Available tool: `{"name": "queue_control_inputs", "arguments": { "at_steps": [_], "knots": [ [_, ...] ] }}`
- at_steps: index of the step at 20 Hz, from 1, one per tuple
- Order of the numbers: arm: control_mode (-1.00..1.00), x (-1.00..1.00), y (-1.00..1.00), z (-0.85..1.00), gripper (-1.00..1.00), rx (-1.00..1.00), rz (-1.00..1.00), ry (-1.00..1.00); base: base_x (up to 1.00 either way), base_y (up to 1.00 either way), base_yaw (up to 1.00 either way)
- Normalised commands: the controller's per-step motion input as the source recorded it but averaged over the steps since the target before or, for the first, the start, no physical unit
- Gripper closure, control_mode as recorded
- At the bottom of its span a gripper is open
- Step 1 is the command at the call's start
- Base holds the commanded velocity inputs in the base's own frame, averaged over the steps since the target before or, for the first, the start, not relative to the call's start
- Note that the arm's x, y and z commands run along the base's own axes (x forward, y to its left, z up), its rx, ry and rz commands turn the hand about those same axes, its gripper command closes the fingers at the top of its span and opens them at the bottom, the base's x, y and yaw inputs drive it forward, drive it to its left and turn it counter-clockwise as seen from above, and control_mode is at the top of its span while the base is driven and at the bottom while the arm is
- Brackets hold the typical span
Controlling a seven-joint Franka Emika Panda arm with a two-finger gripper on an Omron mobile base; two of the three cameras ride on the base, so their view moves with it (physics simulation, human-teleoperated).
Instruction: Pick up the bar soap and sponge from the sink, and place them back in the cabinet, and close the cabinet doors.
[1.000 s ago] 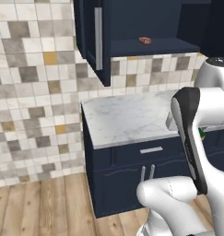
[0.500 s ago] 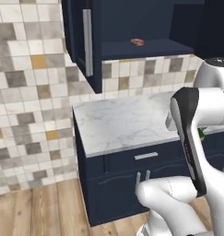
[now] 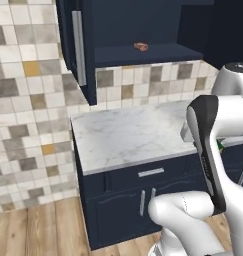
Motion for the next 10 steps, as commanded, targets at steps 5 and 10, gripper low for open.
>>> {"name": "queue_control_inputs", "arguments": {
  "at_steps": [5, 10],
  "knots": [
    [1.0, 0.0, 0.0, 0.0, 1.0, 0.0, 0.0, 0.0, 0.62, 0.0, 0.0],
    [1.0, 0.0, 0.0, 0.0, 1.0, 0.0, 0.0, 0.0, 0.52, 0.0, 0.0]
  ]
}}
